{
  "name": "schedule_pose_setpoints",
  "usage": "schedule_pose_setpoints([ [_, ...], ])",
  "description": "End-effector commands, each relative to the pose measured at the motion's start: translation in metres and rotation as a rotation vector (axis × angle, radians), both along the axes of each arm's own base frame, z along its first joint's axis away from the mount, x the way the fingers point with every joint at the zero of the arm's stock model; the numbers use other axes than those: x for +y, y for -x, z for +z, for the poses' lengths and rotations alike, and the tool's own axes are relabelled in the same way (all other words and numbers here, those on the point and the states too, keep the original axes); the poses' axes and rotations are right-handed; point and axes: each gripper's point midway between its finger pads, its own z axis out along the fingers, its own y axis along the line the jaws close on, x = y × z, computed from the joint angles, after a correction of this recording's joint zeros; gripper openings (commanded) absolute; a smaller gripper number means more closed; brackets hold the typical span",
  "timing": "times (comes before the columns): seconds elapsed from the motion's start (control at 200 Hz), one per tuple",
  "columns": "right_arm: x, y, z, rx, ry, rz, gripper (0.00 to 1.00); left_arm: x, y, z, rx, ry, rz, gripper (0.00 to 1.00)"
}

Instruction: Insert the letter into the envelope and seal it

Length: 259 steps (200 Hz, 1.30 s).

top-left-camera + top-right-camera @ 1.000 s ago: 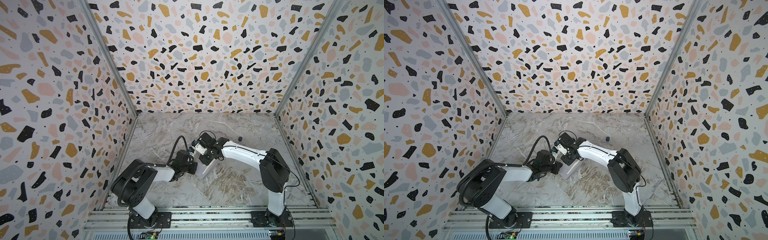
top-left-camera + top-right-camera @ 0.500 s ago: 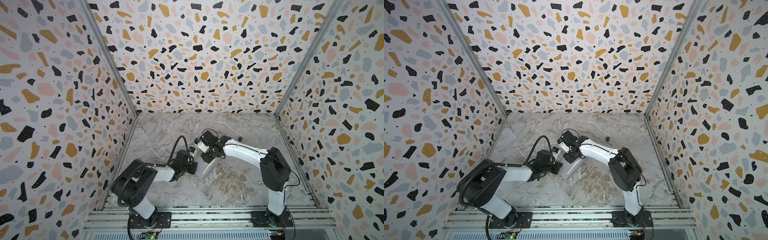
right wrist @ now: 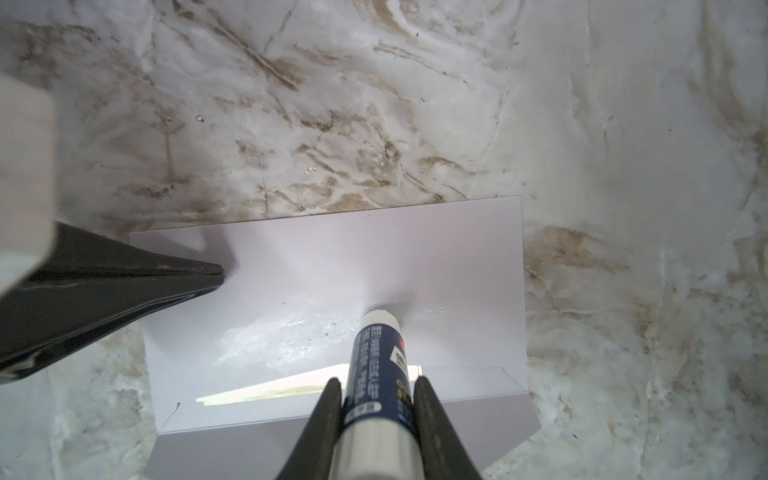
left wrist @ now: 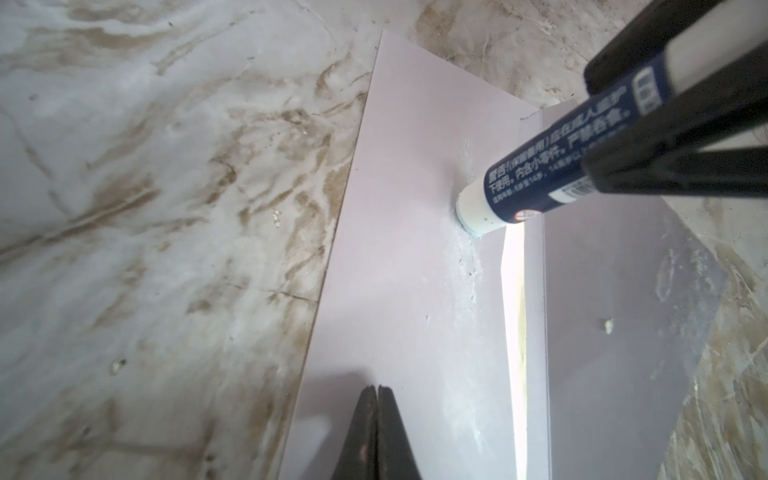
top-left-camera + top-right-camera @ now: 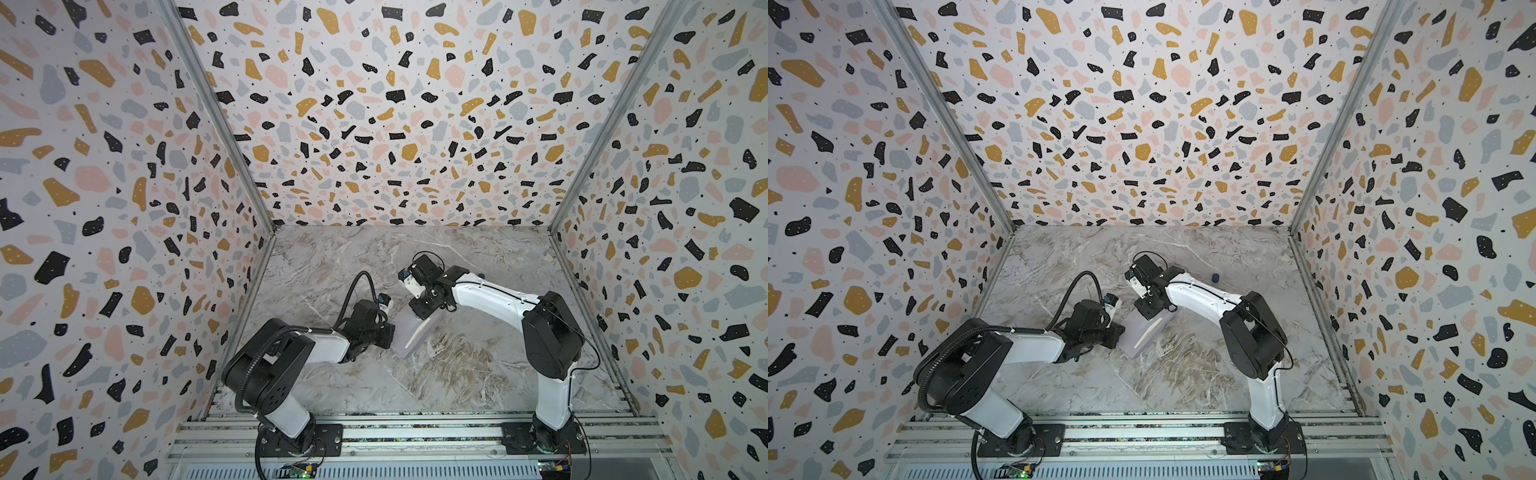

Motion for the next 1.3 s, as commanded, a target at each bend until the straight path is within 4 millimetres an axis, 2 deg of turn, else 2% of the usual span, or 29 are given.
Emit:
schedule_pose_setpoints([
  [0.0, -0.017, -0.015, 0.002, -0.022, 0.044, -0.044, 0.00, 0.014, 0.004, -0.019, 0.046, -0.079, 0.026, 0.00],
  [0.205, -0.029, -0.027, 0.002, -0.030, 0.039, -0.081, 0.00, 0.014, 0.004, -0.018, 0.044, -0.079, 0.025, 0.00],
  [0.375, -0.027, -0.030, 0.010, -0.037, 0.005, -0.081, 0.00, 0.014, 0.004, -0.018, 0.045, -0.079, 0.025, 0.00],
  [0.541, -0.019, -0.033, 0.043, -0.067, -0.107, -0.077, 0.00, 0.013, 0.003, -0.018, 0.046, -0.079, 0.024, 0.00],
  [0.741, -0.022, -0.035, 0.088, -0.125, -0.214, -0.084, 0.00, 0.013, 0.004, -0.019, 0.046, -0.078, 0.023, 0.00],
  [0.896, -0.017, -0.028, 0.106, -0.135, -0.271, -0.062, 0.00, 0.012, 0.003, -0.020, 0.048, -0.075, 0.022, 0.00],
  [0.966, -0.012, -0.022, 0.109, -0.124, -0.292, -0.039, 0.00, 0.012, 0.003, -0.019, 0.048, -0.074, 0.023, 0.00],
  [1.086, 0.002, -0.006, 0.102, -0.113, -0.282, 0.011, 0.00, 0.012, 0.004, -0.020, 0.050, -0.075, 0.021, 0.00],
  [1.292, 0.023, 0.018, 0.077, -0.067, -0.231, 0.075, 0.00, 0.013, 0.005, -0.020, 0.049, -0.073, 0.023, 0.00],
])
